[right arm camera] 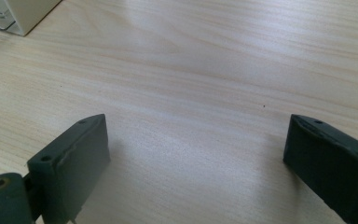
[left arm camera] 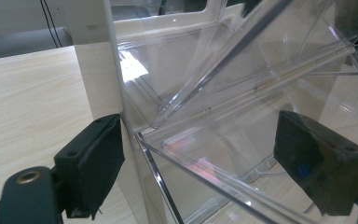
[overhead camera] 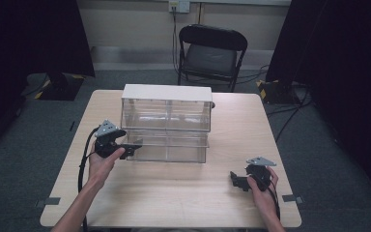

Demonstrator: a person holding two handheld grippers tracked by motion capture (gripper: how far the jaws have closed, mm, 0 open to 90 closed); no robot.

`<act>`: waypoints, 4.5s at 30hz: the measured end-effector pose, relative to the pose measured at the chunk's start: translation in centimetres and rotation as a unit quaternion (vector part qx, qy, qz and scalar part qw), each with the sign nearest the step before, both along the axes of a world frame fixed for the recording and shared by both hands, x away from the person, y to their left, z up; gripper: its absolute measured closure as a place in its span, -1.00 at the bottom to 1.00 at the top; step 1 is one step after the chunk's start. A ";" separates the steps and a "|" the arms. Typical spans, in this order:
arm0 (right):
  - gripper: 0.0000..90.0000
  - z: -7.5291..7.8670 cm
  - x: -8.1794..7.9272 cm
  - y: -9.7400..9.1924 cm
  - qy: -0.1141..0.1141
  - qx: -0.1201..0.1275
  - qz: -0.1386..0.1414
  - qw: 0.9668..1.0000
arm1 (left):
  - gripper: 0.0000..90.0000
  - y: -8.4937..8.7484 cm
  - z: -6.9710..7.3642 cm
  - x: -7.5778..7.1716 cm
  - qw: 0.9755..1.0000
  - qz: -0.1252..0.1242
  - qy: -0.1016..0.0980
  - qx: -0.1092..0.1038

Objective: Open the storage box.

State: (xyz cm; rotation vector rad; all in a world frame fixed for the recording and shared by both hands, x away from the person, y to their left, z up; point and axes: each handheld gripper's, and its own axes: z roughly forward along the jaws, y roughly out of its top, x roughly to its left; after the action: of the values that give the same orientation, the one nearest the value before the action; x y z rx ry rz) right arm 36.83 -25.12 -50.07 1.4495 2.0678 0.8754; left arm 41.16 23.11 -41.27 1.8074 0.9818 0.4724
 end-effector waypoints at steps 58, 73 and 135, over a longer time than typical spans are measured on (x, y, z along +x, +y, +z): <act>-0.87 0.0 0.0 0.0 0.000 0.000 0.000 1.000 | -0.75 -0.4 1.2 0.0 1.000 0.008 -0.011 -0.013; -0.86 0.0 0.0 0.0 0.000 0.000 0.000 1.000 | -0.80 -0.4 1.6 -0.1 1.000 0.005 -0.013 -0.021; -0.87 0.0 0.0 0.0 0.000 0.000 0.002 1.000 | -0.80 -0.4 2.8 -0.6 0.999 -0.015 -0.017 -0.028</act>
State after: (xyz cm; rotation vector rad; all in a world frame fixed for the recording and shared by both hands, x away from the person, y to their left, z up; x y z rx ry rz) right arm 36.82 -25.11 -50.06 1.4460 2.0720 0.8767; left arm 40.58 22.69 -38.47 1.7565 0.9338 0.4523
